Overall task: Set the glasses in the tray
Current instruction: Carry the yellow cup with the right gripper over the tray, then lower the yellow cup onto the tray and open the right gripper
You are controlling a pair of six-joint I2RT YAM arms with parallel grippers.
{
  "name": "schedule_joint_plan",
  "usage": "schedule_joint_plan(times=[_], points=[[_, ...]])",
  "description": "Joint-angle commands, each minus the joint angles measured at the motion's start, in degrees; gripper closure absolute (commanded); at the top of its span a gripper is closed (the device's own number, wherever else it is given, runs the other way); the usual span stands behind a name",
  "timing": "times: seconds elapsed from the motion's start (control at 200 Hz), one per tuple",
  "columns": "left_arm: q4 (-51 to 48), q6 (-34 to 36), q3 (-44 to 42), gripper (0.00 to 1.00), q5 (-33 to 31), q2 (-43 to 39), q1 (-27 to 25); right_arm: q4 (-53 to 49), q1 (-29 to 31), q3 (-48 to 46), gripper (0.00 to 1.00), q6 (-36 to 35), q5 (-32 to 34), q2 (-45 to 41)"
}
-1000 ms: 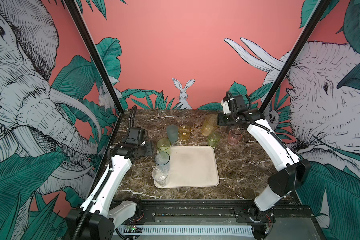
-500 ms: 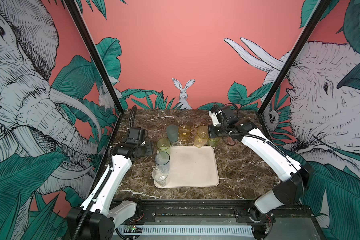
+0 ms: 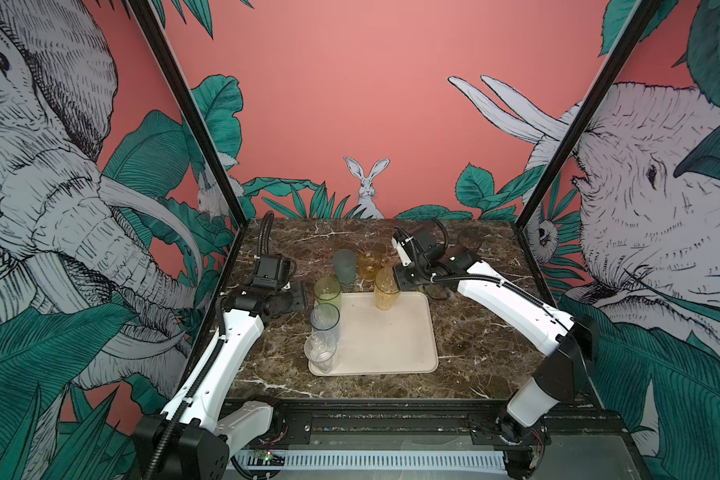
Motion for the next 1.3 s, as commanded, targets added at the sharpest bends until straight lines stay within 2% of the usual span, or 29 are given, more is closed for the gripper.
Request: schedule_joint_plan(times=[0.0, 1.295], points=[[-0.1, -0.4, -0.6, 0.32, -0.5, -0.2, 0.4, 2.2, 1.2, 0.8, 1.0, -0.4, 1.7, 1.0], [1.1, -0.5, -1.4, 0.32, 0.9, 1.0, 0.4, 6.7, 1.7, 3.3, 1.0, -1.6, 3.5, 12.2]])
